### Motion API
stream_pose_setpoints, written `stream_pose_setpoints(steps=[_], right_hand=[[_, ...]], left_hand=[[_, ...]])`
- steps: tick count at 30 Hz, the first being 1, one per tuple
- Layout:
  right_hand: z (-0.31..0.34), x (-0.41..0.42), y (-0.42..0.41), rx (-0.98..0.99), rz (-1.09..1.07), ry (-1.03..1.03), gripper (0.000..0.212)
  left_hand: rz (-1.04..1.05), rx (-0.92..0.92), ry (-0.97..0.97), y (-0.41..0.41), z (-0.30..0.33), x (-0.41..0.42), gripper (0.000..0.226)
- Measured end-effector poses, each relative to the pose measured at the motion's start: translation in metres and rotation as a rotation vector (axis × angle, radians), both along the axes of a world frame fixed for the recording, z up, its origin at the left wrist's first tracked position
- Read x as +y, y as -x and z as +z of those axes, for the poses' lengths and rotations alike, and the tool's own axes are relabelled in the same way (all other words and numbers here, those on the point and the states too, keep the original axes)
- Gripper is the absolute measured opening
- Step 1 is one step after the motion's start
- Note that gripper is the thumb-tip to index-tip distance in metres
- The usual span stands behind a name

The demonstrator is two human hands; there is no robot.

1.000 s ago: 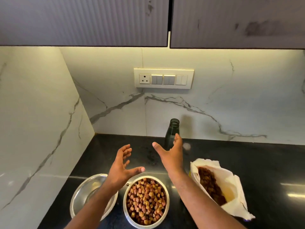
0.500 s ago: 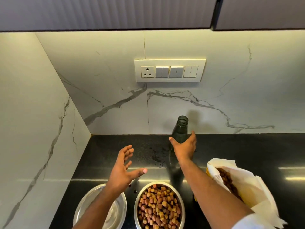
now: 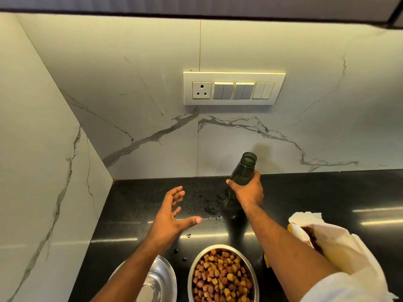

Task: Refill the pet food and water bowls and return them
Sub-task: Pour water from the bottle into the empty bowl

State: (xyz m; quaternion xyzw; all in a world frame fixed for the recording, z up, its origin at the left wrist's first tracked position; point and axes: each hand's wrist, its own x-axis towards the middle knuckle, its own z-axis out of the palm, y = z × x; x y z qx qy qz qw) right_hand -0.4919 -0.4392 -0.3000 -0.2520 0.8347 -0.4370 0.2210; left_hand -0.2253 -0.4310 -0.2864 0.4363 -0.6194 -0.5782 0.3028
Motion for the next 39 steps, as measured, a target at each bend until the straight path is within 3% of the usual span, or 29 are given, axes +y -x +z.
stream_pose_setpoints(steps=[4, 10, 20, 34, 39], right_hand=[[0.001, 0.001, 0.002, 0.051, 0.018, -0.036, 0.079], [0.006, 0.013, -0.007, 0.072, 0.115, -0.043, 0.074], [0.032, 0.048, -0.054, 0.163, 0.476, -0.005, 0.082], [0.062, 0.078, -0.119, 0.582, 1.109, -0.073, 0.084], [0.066, 0.083, -0.133, 0.815, 1.278, -0.086, 0.084]], left_hand=[[-0.014, 0.007, -0.003, 0.003, -0.002, -0.001, 0.113], [0.042, 0.007, 0.012, -0.008, 0.004, 0.01, 0.109], [0.196, -0.011, 0.04, -0.061, 0.019, 0.058, 0.103], [0.569, -0.177, -0.024, -0.127, 0.004, 0.174, 0.105], [0.586, -0.382, 0.042, -0.138, 0.0, 0.205, 0.112]])
